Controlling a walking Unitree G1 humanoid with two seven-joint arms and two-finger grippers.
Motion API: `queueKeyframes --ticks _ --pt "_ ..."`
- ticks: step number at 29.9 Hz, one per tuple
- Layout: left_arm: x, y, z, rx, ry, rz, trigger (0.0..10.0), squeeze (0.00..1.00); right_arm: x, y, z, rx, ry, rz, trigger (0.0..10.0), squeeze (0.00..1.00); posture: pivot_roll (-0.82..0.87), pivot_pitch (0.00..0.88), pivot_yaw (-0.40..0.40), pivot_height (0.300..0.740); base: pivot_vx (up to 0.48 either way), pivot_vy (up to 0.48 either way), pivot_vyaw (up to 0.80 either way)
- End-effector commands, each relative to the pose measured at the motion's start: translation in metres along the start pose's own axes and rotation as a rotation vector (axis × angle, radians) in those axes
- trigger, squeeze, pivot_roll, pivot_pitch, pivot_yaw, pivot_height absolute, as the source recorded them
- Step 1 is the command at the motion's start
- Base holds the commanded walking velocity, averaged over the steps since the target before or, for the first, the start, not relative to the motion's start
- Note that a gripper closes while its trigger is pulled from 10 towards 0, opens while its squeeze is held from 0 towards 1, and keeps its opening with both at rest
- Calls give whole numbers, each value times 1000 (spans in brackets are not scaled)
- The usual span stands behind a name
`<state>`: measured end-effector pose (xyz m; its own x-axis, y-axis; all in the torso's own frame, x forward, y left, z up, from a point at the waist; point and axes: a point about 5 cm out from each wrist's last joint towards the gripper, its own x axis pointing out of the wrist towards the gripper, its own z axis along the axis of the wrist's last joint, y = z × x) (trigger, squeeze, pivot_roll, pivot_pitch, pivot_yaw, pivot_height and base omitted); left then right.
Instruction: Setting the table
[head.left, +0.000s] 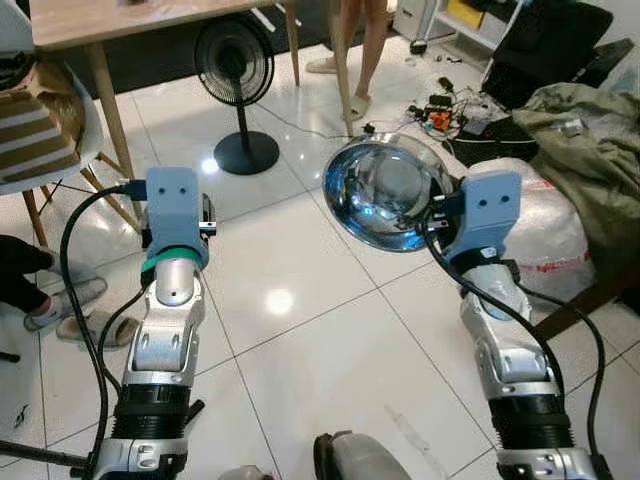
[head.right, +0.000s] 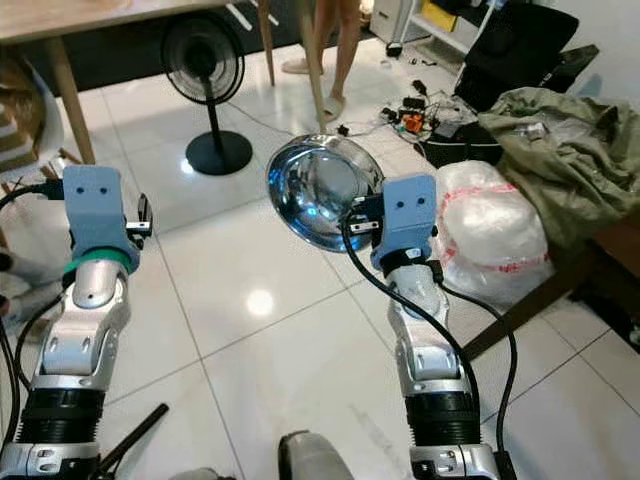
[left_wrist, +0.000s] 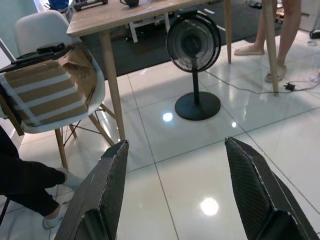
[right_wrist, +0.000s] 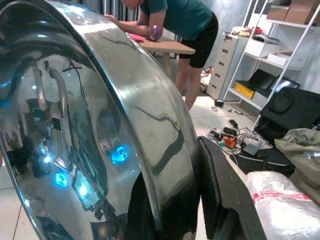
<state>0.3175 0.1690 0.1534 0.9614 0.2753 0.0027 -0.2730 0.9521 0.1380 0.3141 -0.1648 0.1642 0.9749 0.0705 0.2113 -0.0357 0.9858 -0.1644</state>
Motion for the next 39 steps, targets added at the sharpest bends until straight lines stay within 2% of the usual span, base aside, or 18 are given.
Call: queueKeyframes --ticks 1,13,20,39 --pt "-1 0 -3 -3 4 -5 10000 0 0 3 2 15 -17 8 10000 0 -195 0 33 740 0 0 0" --pt "1 3 -3 2 2 13 10000 0 0 2 2 17 -18 8 10000 0 -198 0 34 740 0 0 0" --pt "2 8 -4 18 1 36 10000 0 0 2 2 20 -18 8 10000 0 -196 0 34 740 470 0 0" --pt "2 8 -6 30 8 30 10000 0 -1 3 1 24 -16 5 10000 0 -196 0 35 740 480 0 0"
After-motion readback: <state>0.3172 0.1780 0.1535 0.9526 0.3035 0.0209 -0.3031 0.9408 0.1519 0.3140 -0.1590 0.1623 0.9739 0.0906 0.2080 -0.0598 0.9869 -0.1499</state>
